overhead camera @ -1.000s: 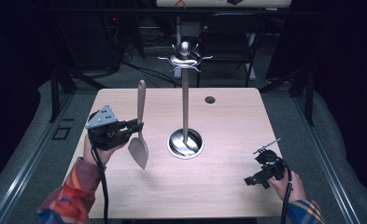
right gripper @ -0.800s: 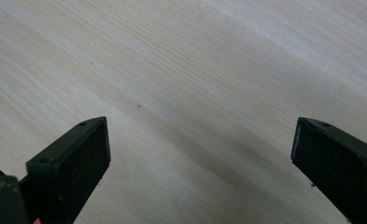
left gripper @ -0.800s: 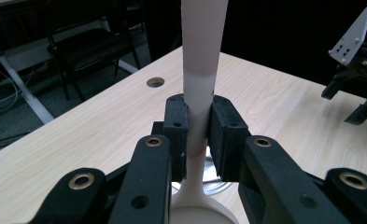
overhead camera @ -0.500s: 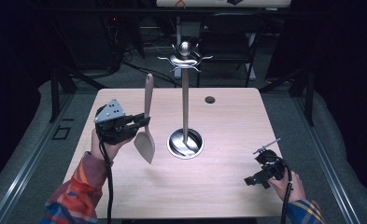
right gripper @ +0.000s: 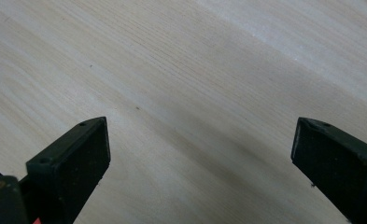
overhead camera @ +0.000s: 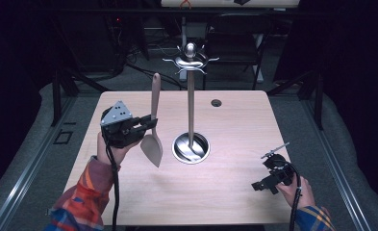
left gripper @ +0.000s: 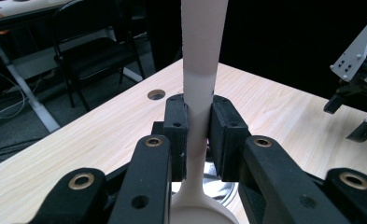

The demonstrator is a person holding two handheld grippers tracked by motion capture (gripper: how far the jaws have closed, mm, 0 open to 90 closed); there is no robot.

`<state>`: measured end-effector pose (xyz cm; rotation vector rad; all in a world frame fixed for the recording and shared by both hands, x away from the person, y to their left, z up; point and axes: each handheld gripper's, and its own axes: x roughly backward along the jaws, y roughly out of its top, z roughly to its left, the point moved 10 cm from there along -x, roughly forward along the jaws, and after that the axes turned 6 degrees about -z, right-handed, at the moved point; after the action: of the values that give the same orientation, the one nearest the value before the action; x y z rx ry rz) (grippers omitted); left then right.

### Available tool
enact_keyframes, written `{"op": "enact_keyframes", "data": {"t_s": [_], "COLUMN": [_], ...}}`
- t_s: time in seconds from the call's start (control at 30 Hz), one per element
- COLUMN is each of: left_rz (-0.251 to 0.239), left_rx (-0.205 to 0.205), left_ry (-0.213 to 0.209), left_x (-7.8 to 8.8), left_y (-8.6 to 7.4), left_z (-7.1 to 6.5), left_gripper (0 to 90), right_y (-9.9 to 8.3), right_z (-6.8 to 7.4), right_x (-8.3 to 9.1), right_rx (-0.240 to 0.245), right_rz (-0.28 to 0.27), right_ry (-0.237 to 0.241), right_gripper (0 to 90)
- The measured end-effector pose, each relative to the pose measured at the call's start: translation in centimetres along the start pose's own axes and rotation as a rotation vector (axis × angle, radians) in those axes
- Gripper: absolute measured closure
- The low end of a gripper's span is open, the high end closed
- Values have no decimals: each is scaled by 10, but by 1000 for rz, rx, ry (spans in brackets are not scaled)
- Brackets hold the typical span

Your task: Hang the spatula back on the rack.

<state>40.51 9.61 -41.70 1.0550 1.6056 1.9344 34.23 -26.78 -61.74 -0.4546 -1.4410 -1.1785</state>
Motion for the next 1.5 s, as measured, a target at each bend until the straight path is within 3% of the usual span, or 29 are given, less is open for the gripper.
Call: {"op": "enact_keyframes", "data": {"t_s": [0.1,0.2,0.23,0.4,1.5], "left_rz": [1,8,2,3,34], "left_rx": [-6,-8,-1,-7,-10], "left_ry": [6,20,24,36,5], "left_x": [-1,-2,-3,-7,-26], "left_y": [2,3,3,6,11], "left_z": [-1,-2,-2,-4,-14], "left_gripper": [781,781,781,781,781], "right_y": [2,-1,1,1,2], "right_z": [1,-2,-2,-2,-3], "right_x": [-1,2,1,2,2], "right_rx": [-18,22,13,4,9], "right_rz": [-23,13,-8,-7,-13], "right_ry": [-3,-19,-24,-17,-28], "right_gripper": [41,41,41,41,48]}}
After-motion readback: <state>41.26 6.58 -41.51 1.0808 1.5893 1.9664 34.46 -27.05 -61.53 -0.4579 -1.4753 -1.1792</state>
